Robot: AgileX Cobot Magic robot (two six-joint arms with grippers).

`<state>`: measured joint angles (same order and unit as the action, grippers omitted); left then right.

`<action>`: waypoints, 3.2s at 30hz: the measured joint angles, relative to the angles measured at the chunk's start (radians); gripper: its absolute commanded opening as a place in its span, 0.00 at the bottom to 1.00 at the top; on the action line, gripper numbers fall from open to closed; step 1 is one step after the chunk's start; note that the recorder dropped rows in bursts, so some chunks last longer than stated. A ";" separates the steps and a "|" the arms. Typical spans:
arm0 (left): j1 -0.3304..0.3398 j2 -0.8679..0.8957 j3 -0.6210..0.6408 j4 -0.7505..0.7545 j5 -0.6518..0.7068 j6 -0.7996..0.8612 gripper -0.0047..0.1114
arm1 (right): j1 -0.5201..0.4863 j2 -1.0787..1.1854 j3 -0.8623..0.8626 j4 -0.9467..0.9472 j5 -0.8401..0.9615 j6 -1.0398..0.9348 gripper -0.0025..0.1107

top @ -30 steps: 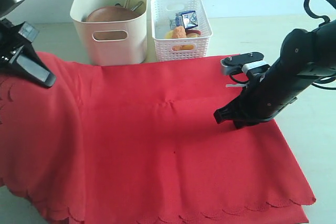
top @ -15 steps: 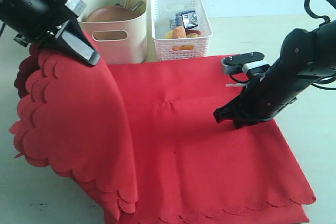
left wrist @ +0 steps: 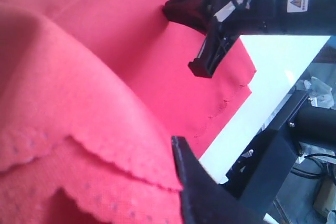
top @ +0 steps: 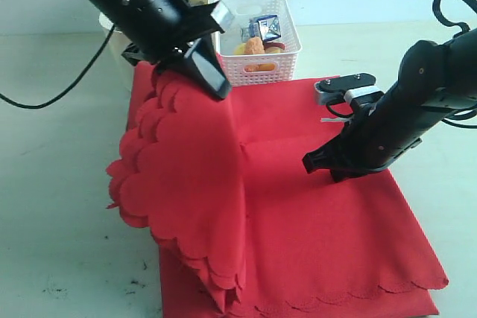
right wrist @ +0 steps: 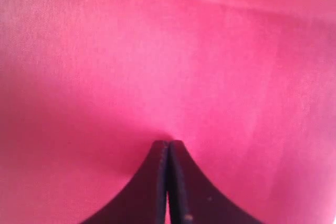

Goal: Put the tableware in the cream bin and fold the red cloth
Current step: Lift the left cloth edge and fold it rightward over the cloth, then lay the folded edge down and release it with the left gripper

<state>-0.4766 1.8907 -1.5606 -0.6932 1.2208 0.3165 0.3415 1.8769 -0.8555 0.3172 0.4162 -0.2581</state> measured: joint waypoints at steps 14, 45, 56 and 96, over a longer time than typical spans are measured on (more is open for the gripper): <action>-0.127 0.184 -0.128 -0.015 0.000 -0.104 0.04 | 0.000 -0.021 0.000 -0.019 0.000 0.000 0.02; -0.163 0.240 -0.186 -0.209 0.000 0.010 0.59 | -0.149 -0.448 0.009 -0.445 0.211 0.352 0.02; -0.062 0.189 -0.216 0.179 0.000 -0.176 0.60 | -0.149 -0.448 0.009 -0.447 0.216 0.354 0.02; 0.040 0.418 -0.216 -0.688 -0.020 0.097 0.60 | -0.149 -0.448 0.009 -0.328 0.156 0.334 0.02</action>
<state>-0.4361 2.3090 -1.7771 -1.3808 1.2013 0.4139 0.1923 1.4287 -0.8468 -0.0109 0.5718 0.0758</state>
